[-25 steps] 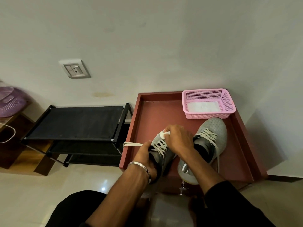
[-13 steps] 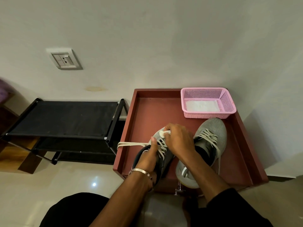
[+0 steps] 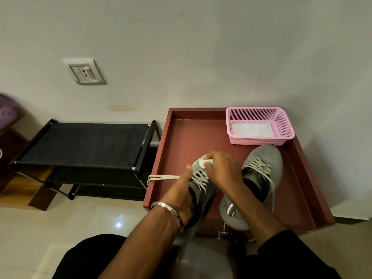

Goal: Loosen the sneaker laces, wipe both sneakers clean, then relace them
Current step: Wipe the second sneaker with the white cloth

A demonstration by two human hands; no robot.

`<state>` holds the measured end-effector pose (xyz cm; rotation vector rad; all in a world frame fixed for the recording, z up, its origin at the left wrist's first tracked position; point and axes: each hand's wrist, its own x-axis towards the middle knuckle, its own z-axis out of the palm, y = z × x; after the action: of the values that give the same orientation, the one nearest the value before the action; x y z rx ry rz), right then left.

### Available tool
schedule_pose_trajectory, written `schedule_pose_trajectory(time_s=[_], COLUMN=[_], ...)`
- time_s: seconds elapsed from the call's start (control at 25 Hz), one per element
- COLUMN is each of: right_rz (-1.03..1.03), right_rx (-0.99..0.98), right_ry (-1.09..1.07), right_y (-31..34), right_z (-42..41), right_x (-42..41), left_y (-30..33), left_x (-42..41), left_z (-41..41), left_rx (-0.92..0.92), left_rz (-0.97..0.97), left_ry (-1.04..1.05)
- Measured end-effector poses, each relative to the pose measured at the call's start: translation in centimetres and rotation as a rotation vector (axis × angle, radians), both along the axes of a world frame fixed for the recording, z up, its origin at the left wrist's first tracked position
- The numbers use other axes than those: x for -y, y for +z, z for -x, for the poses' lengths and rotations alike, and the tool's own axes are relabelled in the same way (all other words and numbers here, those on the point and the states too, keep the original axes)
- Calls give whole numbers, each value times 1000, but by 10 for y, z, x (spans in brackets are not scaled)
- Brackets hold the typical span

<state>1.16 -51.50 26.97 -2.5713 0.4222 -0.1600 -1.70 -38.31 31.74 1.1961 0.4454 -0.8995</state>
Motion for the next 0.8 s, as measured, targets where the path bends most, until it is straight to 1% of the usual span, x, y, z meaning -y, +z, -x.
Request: schedule_pose_trajectory(time_s=[0.04, 0.12, 0.2, 0.32, 0.36, 0.48, 0.6, 0.72, 0.8], right_rz=[-4, -2, 11, 13, 12, 3, 0, -33, -72], right_rx=[2, 1, 2, 12, 19, 40, 49, 65, 105], right_ry=[-2, -3, 0, -16, -24, -23, -15, 3, 1], right_y=[0, 1, 1, 1, 1, -1, -2, -5, -5], right_z=[0, 1, 2, 1, 0, 0, -1, -1, -1], right_x=[0, 0, 0, 1, 2, 2, 2, 1, 1], left_y=[4, 5, 4, -1, -3, -3, 3, -2, -7], left_x=[0, 2, 4, 3, 2, -4, 1, 12, 11], left_z=[-1, -3, -1, 7, 8, 3, -8, -14, -16], left_rx=[-116, -178, -160, -95, -80, -105, -224, -224, -219], left_rz=[93, 119, 114, -11, -18, 42, 184, 245, 297], left_ry=[71, 190, 260, 293, 296, 311, 322, 394, 406])
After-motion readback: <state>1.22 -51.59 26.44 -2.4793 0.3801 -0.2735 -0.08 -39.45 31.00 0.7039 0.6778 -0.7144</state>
